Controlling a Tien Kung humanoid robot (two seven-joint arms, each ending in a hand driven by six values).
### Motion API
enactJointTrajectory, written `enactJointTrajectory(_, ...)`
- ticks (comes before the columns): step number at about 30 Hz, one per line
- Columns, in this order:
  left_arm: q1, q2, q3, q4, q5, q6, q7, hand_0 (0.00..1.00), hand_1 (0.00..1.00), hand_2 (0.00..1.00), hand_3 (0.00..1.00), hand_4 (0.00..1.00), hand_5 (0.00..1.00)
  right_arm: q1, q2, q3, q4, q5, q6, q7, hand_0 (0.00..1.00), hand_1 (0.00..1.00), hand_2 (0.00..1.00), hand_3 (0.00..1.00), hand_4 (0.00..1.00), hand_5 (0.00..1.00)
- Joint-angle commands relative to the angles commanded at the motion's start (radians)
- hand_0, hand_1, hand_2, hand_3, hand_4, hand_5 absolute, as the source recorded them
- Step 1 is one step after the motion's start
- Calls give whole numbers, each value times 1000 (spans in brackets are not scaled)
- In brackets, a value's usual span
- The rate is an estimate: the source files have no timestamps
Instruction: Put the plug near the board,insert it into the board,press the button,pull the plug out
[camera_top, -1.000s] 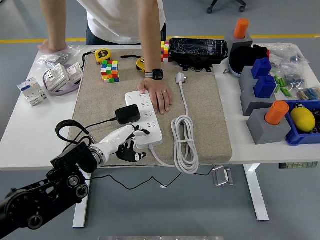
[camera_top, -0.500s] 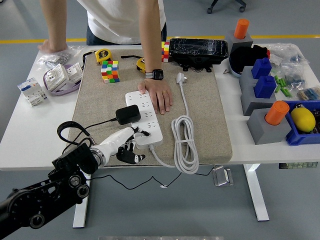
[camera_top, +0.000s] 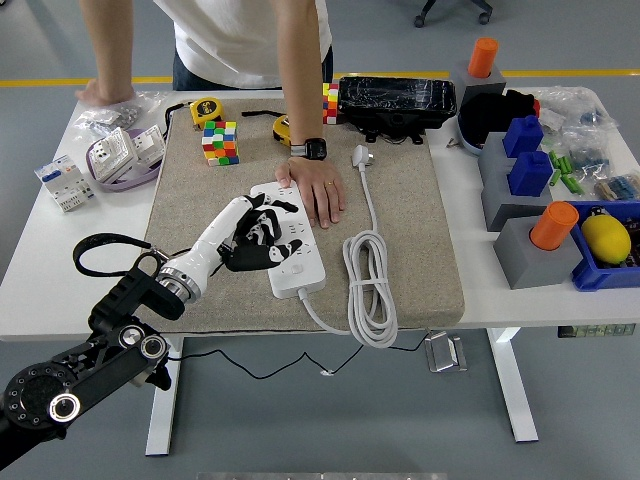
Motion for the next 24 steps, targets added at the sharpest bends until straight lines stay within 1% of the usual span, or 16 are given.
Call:
enactJointTrajectory(2,-17,-7,-6,26,49,13,-13,253,291,458,553,828,245,-1,1,1,0,0,0,0,609,626,624,549,942,482)
enactJointTrajectory(3,-33,-12,-7,48,80,21,-21,456,596,569,569,926,285,-1,2,2,0,0,0,0,609,626,624,549,942,482)
enactJointTrajectory(4,-49,-17,-8,72,117,22,-18,456,596,569,569,926,285,-2,2,3,0,1,0,0,609,626,624,549,942,482)
enactJointTrajectory(8,-95,-32,0,148,250,-25,27,456,596,569,569,926,285,-4,3,9,0,1,0,0,609,626,624,549,942,482)
enactJointTrajectory(9,-106,-35,8,169,287,-35,37,700,731,726,737,998,316,-5,3,11,0,1,0,0,608,626,623,549,942,482)
enactJointTrajectory(11,-125,-39,24,203,339,-58,58,700,731,726,737,998,316,-6,3,15,0,1,0,0,608,626,623,549,942,482)
enactJointTrajectory(14,-142,-45,42,242,390,-69,74,700,731,726,737,998,316,-8,3,19,0,2,0,0,608,626,623,549,942,482)
enactJointTrajectory(15,-148,-47,48,254,397,-70,77,733,758,749,763,998,363,-9,3,19,0,2,0,-1,608,626,624,549,943,482)
enactJointTrajectory(20,-166,-57,62,299,411,-56,73,733,758,749,763,998,363,-11,5,22,0,2,1,-1,608,626,624,549,943,482)
enactJointTrajectory(21,-169,-59,63,307,412,-55,75,716,739,735,752,998,360,-11,5,22,0,2,1,-1,608,626,623,550,943,482)
enactJointTrajectory(23,-176,-61,66,319,412,-54,81,716,739,735,752,998,360,-10,5,23,1,1,1,-1,608,626,623,550,943,482)
enactJointTrajectory(24,-181,-63,69,329,415,-57,93,716,739,735,752,998,360,-10,6,25,1,1,1,-1,608,626,623,550,943,482)
